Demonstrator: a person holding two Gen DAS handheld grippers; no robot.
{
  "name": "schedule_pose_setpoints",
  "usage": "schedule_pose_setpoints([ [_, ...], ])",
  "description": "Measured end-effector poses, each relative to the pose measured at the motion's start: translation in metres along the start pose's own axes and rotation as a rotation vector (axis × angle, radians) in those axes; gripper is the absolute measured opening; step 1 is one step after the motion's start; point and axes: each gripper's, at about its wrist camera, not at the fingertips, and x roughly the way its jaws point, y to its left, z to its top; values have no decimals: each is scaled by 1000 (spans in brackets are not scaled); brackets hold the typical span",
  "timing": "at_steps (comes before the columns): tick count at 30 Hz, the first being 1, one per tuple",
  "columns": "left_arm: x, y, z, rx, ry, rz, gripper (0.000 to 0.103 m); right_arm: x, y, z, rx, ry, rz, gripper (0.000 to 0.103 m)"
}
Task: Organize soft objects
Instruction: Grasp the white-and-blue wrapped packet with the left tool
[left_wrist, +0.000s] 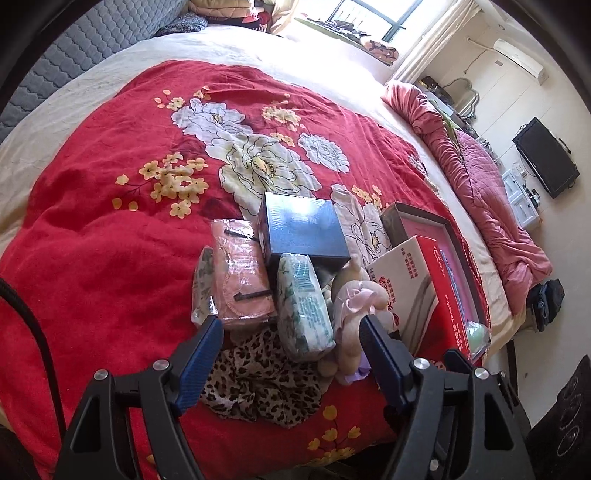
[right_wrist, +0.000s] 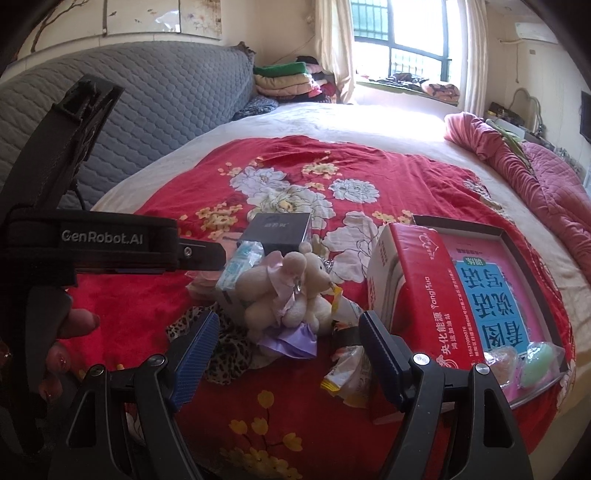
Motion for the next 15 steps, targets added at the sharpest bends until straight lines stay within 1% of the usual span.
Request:
schedule_pose_setpoints([
  [5,21,2,15,-34,51,-3,69,15,2,4,1,0,-8,79],
  [8,29,1,19,-51,73,-34,66,24,-1,7,26,1,-7,79],
  [10,34,1,22,-59,92,-48,57,31,-2,9,40,3,-9,79],
  [12,40,2,22,-71,108,-48,55,38,-2,10,52,13,-9,79],
  [15,45,5,23,-81,109,-47,55,45,-2,12,70,10,-10,79],
])
